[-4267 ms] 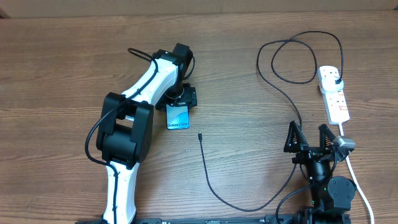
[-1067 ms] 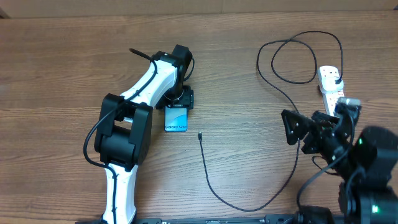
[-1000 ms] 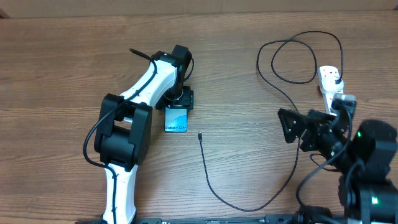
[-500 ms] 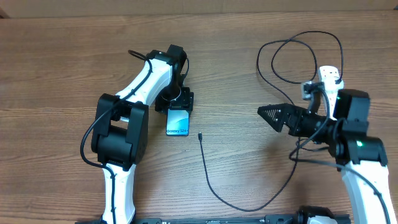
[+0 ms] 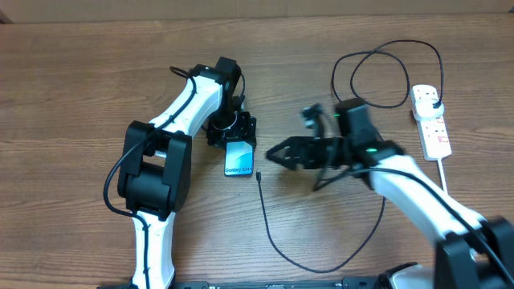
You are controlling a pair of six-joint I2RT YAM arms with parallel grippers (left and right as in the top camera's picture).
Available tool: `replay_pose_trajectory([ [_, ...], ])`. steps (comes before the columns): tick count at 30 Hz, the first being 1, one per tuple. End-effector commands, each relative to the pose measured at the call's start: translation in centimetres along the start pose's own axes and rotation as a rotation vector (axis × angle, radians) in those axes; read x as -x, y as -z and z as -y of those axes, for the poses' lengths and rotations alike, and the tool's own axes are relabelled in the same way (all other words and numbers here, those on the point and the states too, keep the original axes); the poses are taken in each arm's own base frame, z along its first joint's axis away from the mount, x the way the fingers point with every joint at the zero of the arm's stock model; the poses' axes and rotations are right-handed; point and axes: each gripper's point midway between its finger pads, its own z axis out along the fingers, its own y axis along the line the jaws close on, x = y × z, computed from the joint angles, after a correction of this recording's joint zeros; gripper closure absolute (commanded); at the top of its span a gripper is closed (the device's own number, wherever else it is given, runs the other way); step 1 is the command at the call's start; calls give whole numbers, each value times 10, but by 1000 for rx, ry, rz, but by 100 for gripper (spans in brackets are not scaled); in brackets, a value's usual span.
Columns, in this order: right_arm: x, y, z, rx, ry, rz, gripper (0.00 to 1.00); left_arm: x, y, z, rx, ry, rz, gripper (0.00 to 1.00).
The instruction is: Plug charger to phone and switch on socket
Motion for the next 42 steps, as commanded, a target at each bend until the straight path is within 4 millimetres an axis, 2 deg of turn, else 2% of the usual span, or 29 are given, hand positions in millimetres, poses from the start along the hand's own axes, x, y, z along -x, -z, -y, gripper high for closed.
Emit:
replay_pose_trajectory([
  [1,1,-25,-5,13,-43,-23,27,-10,-8,10,-77,-52,-42,40],
  [3,-1,-38,-2,11,-52,-29,32,-10,-8,11,-80,-54,-43,39],
  [7,-1,-53,19,-82,-85,-5,32,-10,-8,12,-88,-65,-45,39],
  [12,7,-54,43,-201,-89,53,32,-14,-6,23,-153,-97,-60,39],
  [15,13,-53,46,-222,-78,81,32,-17,-5,31,-200,-120,-73,39],
  [17,15,-53,45,-217,-72,88,32,-19,-5,31,-203,-117,-81,40],
  [19,15,-53,45,-216,-71,89,32,-21,-4,30,-202,-110,-90,48],
  [21,15,-53,45,-218,-74,86,32,-23,-4,30,-200,-102,-98,52],
  [25,14,-53,45,-219,-75,84,32,-21,3,33,-201,-69,-83,51],
  [33,13,-54,41,-194,-117,78,31,-11,46,50,-223,-62,10,49],
  [38,16,-57,16,-61,-137,59,32,-21,65,55,-231,-59,17,47],
  [42,20,-57,-1,23,-184,56,32,-26,78,68,-302,-73,22,48],
])
